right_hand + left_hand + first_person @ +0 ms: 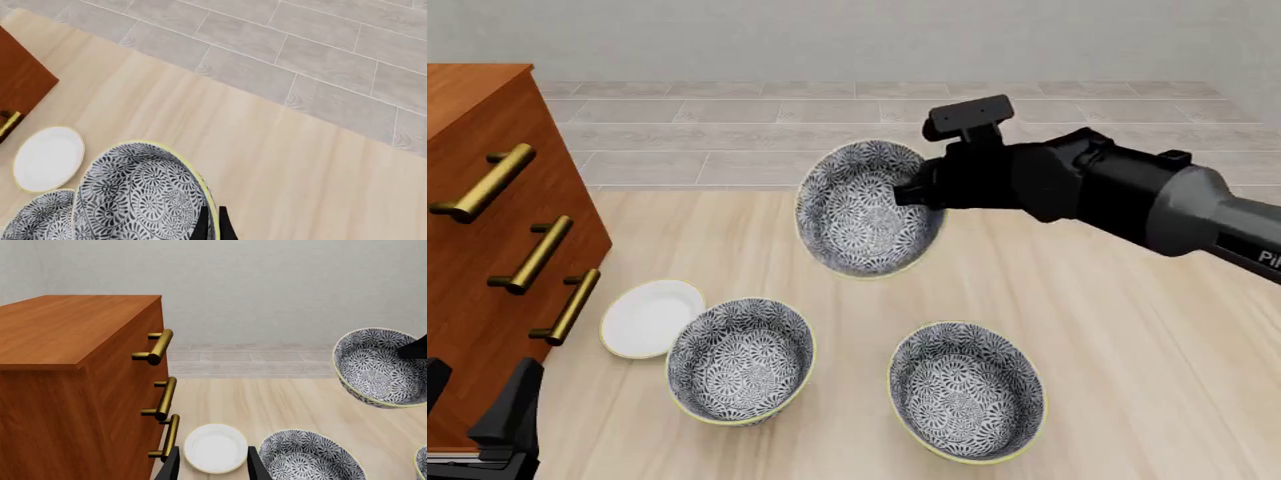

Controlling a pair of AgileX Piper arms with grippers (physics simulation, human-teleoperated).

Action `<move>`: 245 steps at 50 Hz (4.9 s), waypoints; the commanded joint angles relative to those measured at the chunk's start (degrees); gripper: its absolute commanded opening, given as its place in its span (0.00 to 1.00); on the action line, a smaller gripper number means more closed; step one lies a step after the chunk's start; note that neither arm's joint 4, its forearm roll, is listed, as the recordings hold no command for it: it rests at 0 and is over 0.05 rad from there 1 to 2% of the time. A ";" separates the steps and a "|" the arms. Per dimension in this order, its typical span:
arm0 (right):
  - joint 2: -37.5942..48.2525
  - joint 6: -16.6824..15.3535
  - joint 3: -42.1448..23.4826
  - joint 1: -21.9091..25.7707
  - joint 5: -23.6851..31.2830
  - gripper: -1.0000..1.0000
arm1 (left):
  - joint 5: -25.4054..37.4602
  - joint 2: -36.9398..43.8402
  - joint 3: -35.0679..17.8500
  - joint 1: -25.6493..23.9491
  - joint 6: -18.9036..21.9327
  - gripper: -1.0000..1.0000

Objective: Stack the bowl at the front on the bowl in the middle.

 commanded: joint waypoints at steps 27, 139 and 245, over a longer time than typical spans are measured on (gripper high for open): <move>-3.46 1.95 2.88 12.88 -2.11 0.00 | -0.11 0.02 0.08 0.07 0.03 1.00; 10.77 6.91 3.55 22.30 -11.56 0.00 | -0.10 0.02 0.08 0.08 0.02 1.00; -13.02 -0.12 20.91 15.51 -18.84 1.00 | -0.11 0.01 0.08 0.09 0.02 1.00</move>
